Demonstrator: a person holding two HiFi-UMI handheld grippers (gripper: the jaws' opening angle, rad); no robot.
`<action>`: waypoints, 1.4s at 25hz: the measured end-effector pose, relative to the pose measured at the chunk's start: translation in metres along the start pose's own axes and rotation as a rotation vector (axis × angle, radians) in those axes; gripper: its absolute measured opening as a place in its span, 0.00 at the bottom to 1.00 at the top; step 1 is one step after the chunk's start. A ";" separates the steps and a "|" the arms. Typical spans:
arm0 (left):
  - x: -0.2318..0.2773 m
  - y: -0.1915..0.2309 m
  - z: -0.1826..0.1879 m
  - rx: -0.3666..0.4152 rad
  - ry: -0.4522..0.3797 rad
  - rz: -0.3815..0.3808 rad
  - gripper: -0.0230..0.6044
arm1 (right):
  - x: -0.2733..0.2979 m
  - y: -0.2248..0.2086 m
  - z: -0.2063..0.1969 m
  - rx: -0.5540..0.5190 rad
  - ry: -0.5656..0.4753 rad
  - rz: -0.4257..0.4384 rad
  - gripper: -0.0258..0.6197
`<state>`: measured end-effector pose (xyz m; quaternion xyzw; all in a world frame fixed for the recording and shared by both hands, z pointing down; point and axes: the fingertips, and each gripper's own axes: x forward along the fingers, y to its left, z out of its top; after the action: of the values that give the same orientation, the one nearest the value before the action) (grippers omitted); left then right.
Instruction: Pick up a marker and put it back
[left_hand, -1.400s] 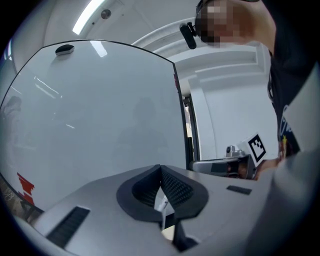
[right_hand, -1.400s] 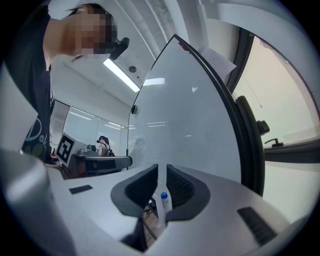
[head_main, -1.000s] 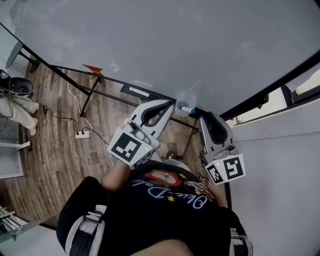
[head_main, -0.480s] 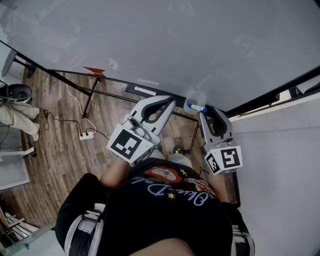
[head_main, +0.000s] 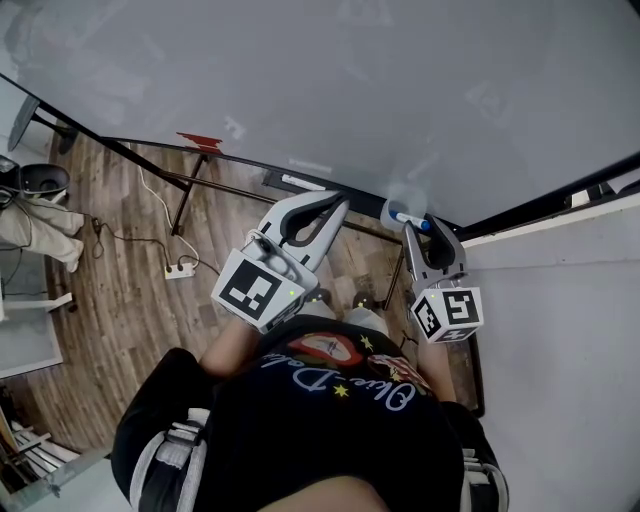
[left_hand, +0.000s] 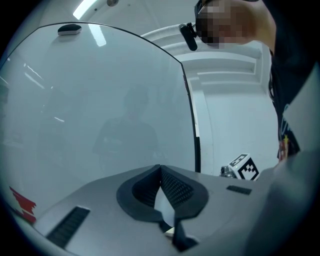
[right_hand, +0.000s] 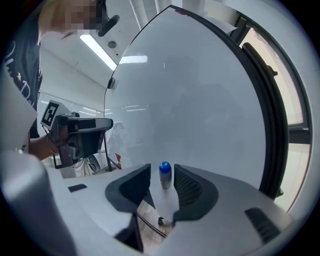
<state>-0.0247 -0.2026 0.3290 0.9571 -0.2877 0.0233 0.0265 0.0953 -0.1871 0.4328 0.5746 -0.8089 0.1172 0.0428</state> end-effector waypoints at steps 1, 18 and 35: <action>-0.001 0.001 -0.001 -0.001 0.006 0.004 0.04 | 0.001 -0.001 -0.002 0.005 0.003 -0.003 0.24; -0.004 0.004 0.003 0.013 -0.006 0.030 0.04 | 0.010 -0.006 -0.012 -0.021 0.059 0.001 0.16; -0.025 0.013 0.008 0.021 -0.028 0.093 0.04 | 0.009 0.001 0.011 -0.095 0.054 0.034 0.16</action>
<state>-0.0529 -0.2002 0.3201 0.9432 -0.3318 0.0141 0.0116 0.0922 -0.1981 0.4237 0.5548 -0.8216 0.0949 0.0898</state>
